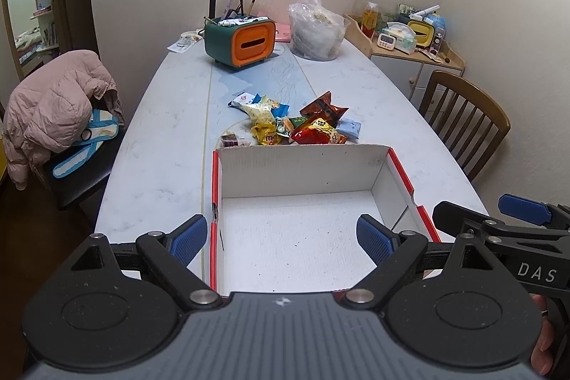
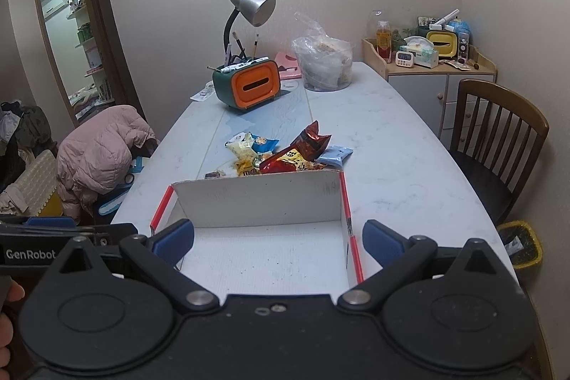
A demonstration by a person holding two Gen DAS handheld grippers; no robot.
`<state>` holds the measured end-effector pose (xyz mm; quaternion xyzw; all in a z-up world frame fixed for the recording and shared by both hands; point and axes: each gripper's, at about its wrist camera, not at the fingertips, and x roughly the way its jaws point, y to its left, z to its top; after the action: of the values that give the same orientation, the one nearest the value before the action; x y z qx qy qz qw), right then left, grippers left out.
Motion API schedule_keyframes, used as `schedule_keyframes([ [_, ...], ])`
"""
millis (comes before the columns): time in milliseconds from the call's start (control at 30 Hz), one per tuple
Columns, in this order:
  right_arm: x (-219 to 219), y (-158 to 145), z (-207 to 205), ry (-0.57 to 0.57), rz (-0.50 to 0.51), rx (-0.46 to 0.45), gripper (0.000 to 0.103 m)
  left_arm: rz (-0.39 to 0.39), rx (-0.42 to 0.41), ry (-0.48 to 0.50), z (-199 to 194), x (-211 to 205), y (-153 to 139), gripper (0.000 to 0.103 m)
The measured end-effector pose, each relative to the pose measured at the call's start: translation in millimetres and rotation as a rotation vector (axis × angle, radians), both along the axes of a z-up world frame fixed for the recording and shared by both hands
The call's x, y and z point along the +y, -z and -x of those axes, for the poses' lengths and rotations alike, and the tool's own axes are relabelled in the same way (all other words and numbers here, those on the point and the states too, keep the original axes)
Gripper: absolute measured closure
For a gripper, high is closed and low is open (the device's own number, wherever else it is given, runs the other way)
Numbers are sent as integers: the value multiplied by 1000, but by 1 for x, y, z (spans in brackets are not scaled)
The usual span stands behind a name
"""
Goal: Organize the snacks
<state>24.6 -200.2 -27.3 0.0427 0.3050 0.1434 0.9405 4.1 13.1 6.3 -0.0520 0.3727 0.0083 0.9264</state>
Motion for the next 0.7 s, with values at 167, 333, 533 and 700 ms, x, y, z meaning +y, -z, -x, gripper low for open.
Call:
schedule_keyframes([
  [167,0,-1,2,-5,-1,0,2,-2,0,-2,1,-1,-1,12],
  [333,1,-3,3,-17,-3,-1,1,-3,2,-2,3,-2,-1,12],
  [533,1,-3,3,-16,-2,2,0,-3,2,0,5,-2,0,12],
  [700,2,-2,-2,-31,5,14,0,-5,8,4,2,-2,2,12],
])
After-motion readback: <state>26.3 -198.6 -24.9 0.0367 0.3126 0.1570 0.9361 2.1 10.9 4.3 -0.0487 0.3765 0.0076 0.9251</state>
